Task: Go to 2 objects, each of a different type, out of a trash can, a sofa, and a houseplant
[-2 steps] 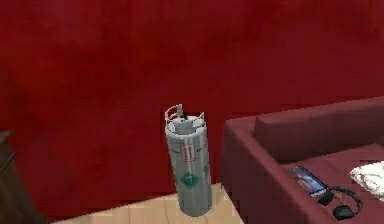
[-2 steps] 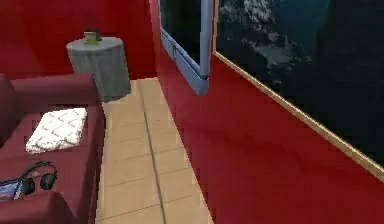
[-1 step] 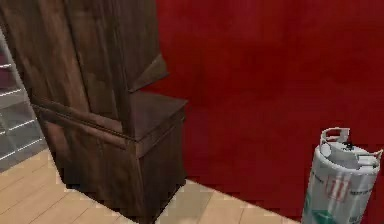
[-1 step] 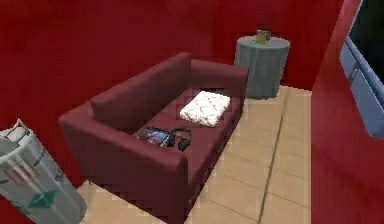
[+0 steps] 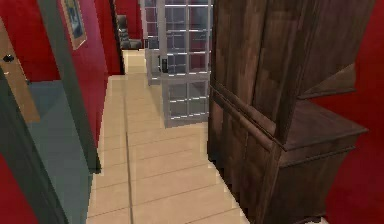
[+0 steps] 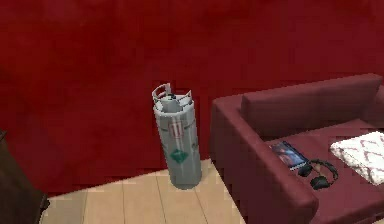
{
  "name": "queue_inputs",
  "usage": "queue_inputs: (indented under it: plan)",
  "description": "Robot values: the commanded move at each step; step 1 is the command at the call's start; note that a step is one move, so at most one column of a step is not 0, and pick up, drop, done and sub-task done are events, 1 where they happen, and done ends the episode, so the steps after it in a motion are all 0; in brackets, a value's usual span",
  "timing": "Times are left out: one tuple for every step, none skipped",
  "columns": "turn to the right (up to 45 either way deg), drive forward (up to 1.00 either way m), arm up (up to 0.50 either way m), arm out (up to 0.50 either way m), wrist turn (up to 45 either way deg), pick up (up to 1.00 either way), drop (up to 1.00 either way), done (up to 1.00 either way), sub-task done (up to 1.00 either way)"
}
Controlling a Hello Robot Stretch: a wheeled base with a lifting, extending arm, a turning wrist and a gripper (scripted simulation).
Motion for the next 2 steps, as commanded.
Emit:
queue_inputs:
  plan:
    - [-9.0,0.0,0.0,0.0,0.0,0.0,0.0,0.0,0.0]
    - [0.0,1.0,0.0,0.0,0.0,0.0,0.0,0.0,0.0]
